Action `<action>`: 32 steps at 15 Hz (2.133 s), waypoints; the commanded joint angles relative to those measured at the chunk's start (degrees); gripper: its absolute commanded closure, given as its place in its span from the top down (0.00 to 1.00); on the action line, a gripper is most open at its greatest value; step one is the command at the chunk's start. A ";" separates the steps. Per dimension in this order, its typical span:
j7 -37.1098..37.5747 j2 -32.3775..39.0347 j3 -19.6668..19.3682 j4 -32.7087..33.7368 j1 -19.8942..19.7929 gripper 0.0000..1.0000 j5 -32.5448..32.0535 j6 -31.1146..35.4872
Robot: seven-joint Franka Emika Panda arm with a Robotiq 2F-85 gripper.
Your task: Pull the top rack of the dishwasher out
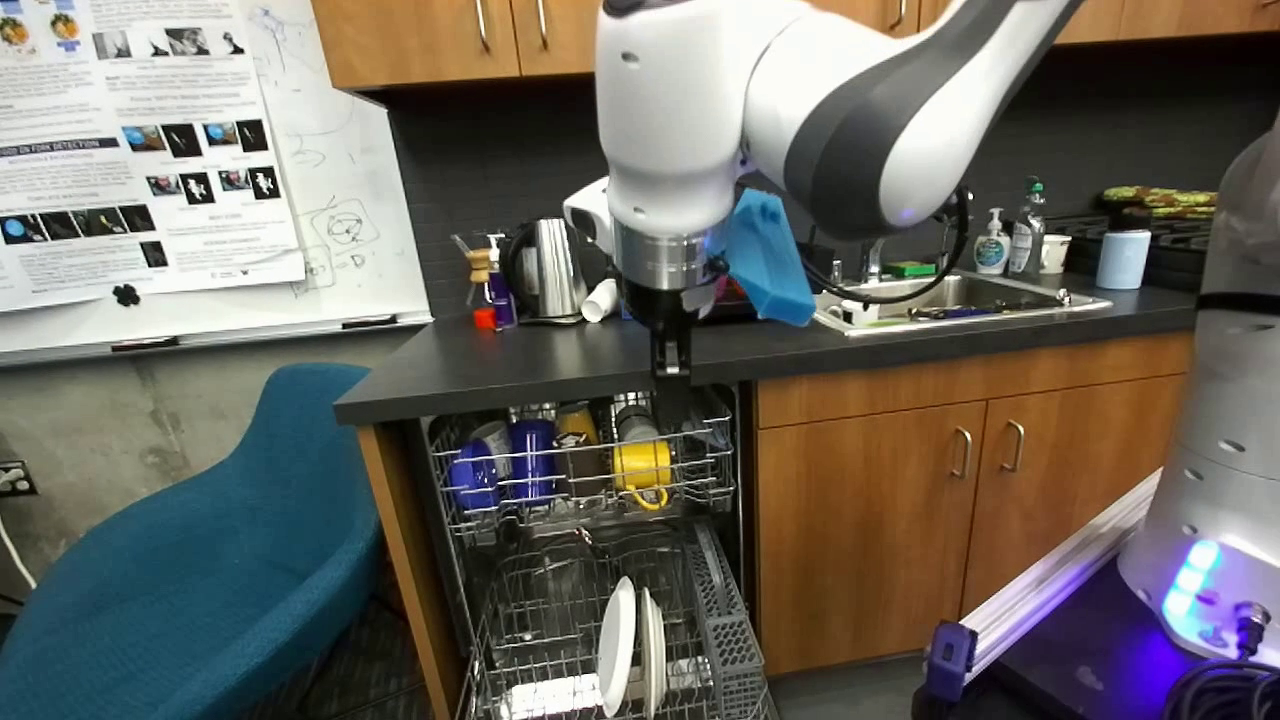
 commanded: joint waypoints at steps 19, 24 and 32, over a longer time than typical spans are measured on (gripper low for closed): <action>25.19 36.94 -12.18 27.21 13.64 1.00 -33.66 -13.29; 25.01 40.98 -15.90 32.80 12.77 1.00 -32.91 -12.60; 24.59 44.10 -18.94 36.44 11.77 1.00 -32.46 -12.44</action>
